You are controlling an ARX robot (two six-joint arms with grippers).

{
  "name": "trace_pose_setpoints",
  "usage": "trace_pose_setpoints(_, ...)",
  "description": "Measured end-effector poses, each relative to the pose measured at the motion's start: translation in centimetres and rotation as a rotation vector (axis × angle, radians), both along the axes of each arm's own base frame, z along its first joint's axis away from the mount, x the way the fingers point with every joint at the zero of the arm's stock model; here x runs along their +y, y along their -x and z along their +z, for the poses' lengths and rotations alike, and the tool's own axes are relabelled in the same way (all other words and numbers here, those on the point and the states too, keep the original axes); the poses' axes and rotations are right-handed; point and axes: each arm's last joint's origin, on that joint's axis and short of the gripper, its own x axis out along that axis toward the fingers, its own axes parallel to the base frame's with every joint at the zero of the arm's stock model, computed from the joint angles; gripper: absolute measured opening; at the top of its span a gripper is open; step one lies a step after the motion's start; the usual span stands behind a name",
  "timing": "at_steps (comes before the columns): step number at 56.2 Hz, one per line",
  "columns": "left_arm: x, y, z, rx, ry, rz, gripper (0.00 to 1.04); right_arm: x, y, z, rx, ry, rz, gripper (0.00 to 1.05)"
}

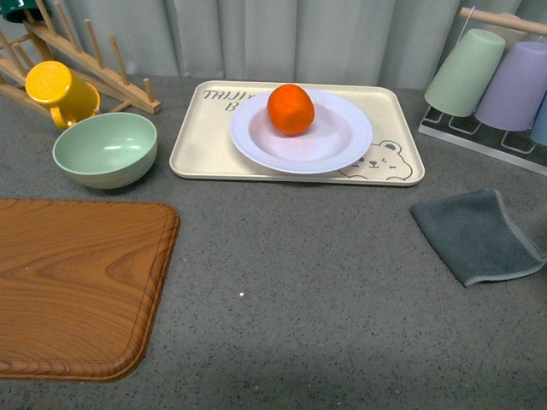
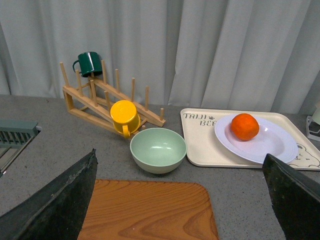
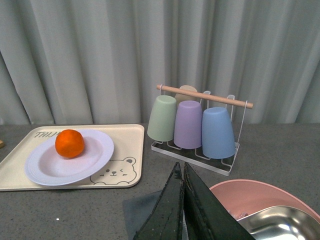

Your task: Place orange and plate with both arms

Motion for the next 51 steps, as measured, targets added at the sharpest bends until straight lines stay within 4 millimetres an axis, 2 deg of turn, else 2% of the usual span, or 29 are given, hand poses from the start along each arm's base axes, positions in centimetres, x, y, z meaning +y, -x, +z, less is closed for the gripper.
trace_pose_setpoints(28, 0.0, 0.0, 0.0, 0.0, 0.0, 0.0, 0.98, 0.0, 0.9, -0.1, -0.001, 0.0, 0.0, 0.01)
trace_pose_setpoints(35, 0.0, 0.0, 0.0, 0.0, 0.0, 0.001, 0.98, 0.0, 1.9, -0.3, 0.009, 0.0, 0.002, 0.01)
trace_pose_setpoints(46, 0.0, 0.0, 0.0, 0.0, 0.0, 0.0, 0.98, 0.0, 2.0, -0.3, 0.005, 0.0, 0.002, 0.01)
trace_pose_setpoints(51, 0.0, 0.0, 0.0, -0.001, 0.0, 0.001, 0.98, 0.0, 2.0, -0.3, 0.004, 0.001, 0.002, 0.18)
